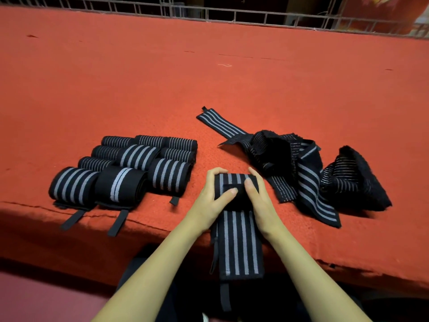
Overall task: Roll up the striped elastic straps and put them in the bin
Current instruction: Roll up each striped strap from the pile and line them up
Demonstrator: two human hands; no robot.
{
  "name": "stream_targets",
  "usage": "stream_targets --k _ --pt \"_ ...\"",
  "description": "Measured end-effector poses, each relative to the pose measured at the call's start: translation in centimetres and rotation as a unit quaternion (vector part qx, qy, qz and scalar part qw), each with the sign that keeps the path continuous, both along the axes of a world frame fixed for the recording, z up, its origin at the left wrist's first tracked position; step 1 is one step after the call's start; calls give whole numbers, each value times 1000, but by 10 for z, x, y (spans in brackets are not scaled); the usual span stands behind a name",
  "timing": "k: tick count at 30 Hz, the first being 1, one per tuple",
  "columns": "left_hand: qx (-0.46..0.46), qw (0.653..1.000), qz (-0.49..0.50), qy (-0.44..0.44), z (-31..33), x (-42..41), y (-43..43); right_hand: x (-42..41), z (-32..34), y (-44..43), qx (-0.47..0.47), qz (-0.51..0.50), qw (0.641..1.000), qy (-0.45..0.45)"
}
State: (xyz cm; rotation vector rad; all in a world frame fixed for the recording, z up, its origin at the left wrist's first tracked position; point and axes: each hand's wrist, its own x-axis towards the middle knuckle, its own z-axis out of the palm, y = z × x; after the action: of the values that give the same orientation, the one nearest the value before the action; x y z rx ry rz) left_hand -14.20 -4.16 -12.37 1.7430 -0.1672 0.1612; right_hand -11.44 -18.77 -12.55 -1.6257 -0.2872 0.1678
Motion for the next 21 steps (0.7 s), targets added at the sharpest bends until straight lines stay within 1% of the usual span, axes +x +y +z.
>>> stream_targets --k 6,12,15,17,21 --pt "7 1000 -9 0 -2 0 2 -1 1 1 8 9 1000 4" --pt "1 998 4 62 1 9 0 1 -3 2 43 -36 998 -7" --pt "-15 999 4 46 0 4 -1 0 -4 1 23 -27 999 -3" --pt "-2 1000 10 18 -1 0 -3 1 -2 -1 14 -20 1000 -5" --pt "23 1000 9 11 -1 3 -1 4 0 0 37 -24 999 -7"
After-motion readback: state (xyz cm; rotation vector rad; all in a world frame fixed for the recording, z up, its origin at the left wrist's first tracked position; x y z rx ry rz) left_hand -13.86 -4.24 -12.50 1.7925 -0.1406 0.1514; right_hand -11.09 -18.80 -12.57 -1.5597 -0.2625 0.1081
